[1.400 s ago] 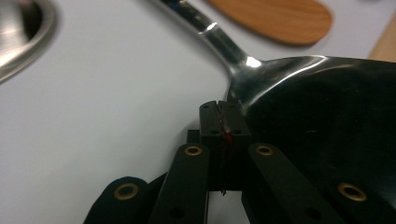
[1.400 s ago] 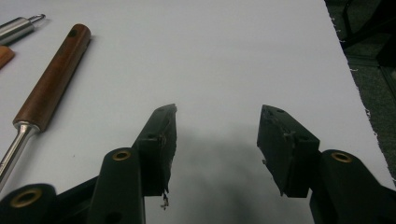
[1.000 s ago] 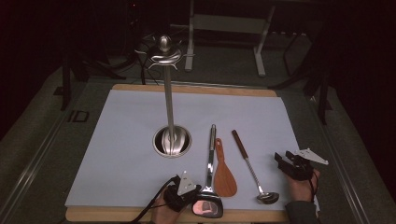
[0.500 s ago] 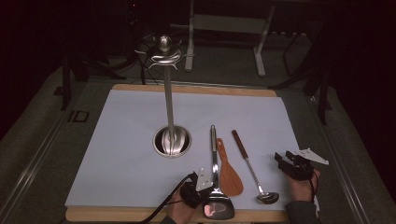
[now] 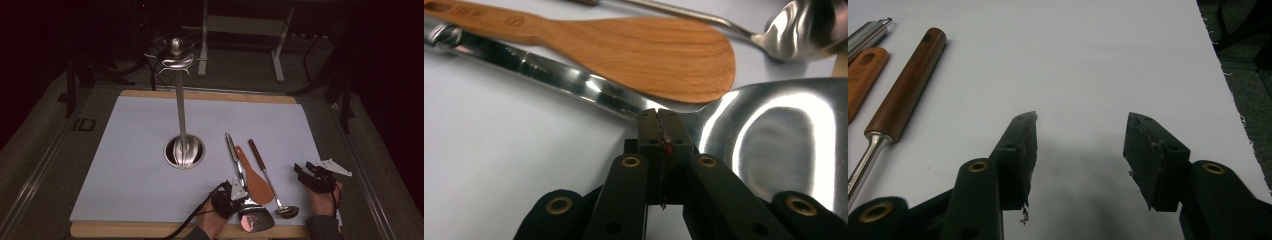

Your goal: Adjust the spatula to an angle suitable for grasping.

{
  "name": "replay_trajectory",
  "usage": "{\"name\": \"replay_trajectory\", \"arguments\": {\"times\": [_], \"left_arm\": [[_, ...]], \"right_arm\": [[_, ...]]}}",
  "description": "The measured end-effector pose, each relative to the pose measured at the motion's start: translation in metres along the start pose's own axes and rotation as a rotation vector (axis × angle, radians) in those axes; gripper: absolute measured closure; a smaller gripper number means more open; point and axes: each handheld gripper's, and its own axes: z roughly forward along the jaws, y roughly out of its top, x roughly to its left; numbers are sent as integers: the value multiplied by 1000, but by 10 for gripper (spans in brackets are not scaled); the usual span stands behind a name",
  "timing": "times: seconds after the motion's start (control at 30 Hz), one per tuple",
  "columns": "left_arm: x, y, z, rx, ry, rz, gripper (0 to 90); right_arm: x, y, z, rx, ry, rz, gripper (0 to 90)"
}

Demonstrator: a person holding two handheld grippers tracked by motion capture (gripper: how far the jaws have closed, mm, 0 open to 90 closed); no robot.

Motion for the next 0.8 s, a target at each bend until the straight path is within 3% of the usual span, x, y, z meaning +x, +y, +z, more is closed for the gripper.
{"name": "replay_trajectory", "arguments": {"times": [0.2,0.37,0.67,0.73,0.77,0.8], "left_arm": [[0,8,9,-2,-7,0,898],[4,7,5,-15,6,-2,895],[35,-3,-26,-65,78,-51,878],[54,-17,-49,-112,128,-99,870],[54,-17,-49,-112,128,-99,868],[62,-24,-61,-127,154,-110,867]], "right_arm": [[0,0,0,0,-1,-1,474],[0,0,0,-1,2,1,474],[1,0,1,8,-2,-5,474],[2,0,1,9,-10,-12,479],[2,0,1,9,-12,-16,481],[3,0,1,12,-17,-22,483]]}}
